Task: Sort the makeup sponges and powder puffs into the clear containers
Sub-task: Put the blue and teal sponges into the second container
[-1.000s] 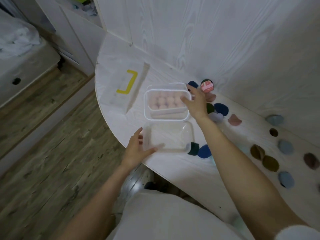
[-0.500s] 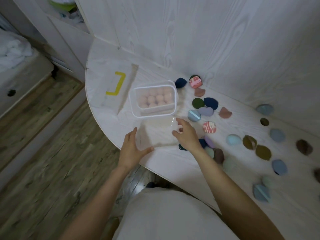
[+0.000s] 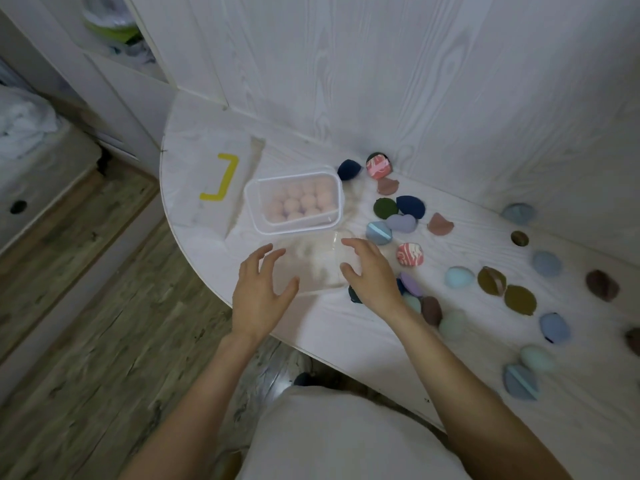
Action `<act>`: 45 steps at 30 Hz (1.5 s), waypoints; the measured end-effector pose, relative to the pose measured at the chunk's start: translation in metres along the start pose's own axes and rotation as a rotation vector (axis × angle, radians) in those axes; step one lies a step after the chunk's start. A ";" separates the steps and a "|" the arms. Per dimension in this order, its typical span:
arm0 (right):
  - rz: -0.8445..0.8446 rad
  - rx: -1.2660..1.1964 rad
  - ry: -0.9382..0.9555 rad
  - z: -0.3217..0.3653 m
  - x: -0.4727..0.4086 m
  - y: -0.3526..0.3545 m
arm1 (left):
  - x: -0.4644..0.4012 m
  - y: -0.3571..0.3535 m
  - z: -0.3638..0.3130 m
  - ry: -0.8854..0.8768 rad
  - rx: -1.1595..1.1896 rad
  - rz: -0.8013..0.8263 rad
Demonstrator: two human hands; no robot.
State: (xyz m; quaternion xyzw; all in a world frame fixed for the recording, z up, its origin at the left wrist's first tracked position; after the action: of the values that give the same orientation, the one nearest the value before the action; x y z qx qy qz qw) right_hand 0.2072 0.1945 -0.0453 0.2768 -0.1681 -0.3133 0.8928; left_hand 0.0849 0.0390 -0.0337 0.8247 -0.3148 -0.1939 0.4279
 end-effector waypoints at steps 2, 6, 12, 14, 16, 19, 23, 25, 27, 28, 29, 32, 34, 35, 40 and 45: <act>-0.060 0.097 0.077 0.011 0.011 0.016 | -0.004 0.005 -0.027 -0.156 0.017 -0.033; -0.184 0.256 0.084 0.003 0.045 0.062 | -0.005 -0.012 -0.098 -0.436 0.064 0.055; -0.253 0.337 -0.161 -0.092 0.121 0.114 | 0.005 -0.114 -0.175 -0.569 0.033 0.505; -0.280 0.347 -0.277 -0.134 0.158 0.132 | 0.016 -0.152 -0.203 -0.592 -0.001 0.601; -0.295 0.343 -0.386 -0.167 0.186 0.147 | 0.023 -0.178 -0.224 -0.597 -0.031 0.646; -0.341 0.338 -0.505 -0.203 0.216 0.171 | 0.026 -0.205 -0.249 -0.605 -0.051 0.639; -0.308 0.333 -0.507 -0.228 0.215 0.183 | 0.023 -0.210 -0.253 -0.562 -0.025 0.536; -0.253 0.344 -0.472 -0.233 0.201 0.182 | 0.019 -0.206 -0.244 -0.499 -0.006 0.499; -0.219 0.338 -0.421 -0.233 0.187 0.179 | 0.018 -0.200 -0.234 -0.459 -0.006 0.464; -0.216 0.321 -0.390 -0.231 0.180 0.178 | 0.020 -0.196 -0.230 -0.447 -0.008 0.443; -0.225 0.301 -0.361 -0.228 0.175 0.179 | 0.022 -0.193 -0.229 -0.441 -0.006 0.421; -0.265 0.292 -0.278 -0.218 0.163 0.183 | 0.034 -0.188 -0.231 -0.445 -0.035 0.384; -0.227 0.326 -0.265 -0.219 0.158 0.177 | 0.042 -0.197 -0.233 -0.521 -0.166 0.404; -0.193 0.333 -0.285 -0.222 0.158 0.171 | 0.046 -0.204 -0.232 -0.562 -0.271 0.433; -0.236 0.257 -0.280 -0.221 0.159 0.167 | 0.056 -0.221 -0.240 -0.696 -0.454 0.494; -0.284 0.033 -0.212 -0.181 0.144 0.160 | 0.052 -0.151 -0.247 -0.684 0.065 0.246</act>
State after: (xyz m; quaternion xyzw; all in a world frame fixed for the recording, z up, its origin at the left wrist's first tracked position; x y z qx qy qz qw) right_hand 0.4754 0.2749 -0.0737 0.2779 -0.2254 -0.4609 0.8121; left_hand 0.3213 0.2136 -0.0240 0.6812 -0.5427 -0.3956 0.2915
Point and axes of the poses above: each hand's wrist, its own x-axis away from the middle knuckle, its own y-axis out of the back of the hand, z = x × y, the point moved 8 cm from there along -x, towards the middle knuckle, and after that the axes turned 2 degrees about -x, right-handed, at the moved point
